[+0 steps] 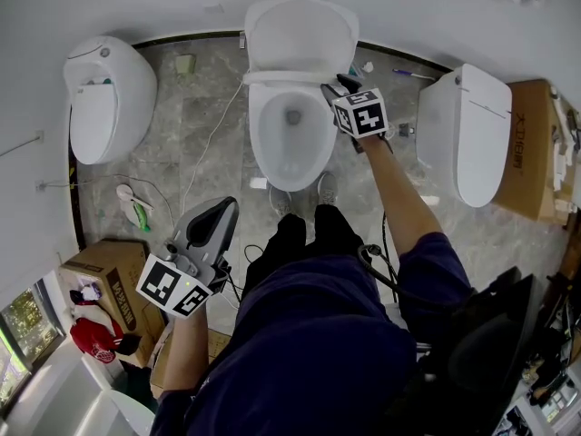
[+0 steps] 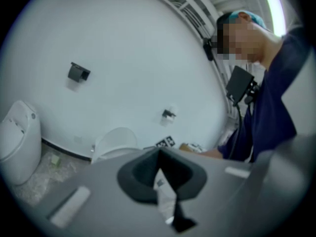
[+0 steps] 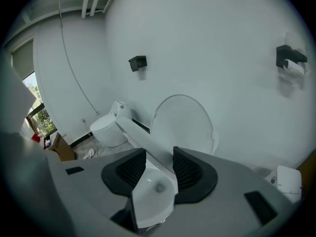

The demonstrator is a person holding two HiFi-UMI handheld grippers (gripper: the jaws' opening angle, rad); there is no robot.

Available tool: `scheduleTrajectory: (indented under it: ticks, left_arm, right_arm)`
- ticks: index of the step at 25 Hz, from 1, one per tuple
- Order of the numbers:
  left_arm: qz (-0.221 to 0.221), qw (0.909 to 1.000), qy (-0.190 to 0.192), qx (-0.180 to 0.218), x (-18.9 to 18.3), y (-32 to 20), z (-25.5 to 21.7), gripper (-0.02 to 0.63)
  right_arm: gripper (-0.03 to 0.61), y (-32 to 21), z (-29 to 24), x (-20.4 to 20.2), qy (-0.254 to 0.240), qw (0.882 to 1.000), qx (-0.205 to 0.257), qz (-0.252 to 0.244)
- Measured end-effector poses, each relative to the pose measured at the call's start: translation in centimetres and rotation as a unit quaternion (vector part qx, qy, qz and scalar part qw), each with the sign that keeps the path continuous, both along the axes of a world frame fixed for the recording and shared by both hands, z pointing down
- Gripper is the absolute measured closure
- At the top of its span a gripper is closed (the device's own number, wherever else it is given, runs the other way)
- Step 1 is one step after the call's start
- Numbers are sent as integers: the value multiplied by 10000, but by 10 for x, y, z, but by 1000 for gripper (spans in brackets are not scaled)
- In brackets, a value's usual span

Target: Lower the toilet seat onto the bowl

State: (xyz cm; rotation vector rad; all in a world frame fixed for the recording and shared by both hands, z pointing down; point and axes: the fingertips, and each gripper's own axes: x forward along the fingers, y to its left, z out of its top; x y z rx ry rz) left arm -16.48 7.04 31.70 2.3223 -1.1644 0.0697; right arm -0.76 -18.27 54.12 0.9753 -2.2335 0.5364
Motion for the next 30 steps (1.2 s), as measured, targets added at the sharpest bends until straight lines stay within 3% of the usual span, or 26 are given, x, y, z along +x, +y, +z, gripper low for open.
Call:
scheduleTrajectory:
  ticks: [30]
  left_arm:
    - [499,9987,84,-17,16,-4,2,611]
  right_arm:
    - [382,97,39,9,-85,9951,-582,799]
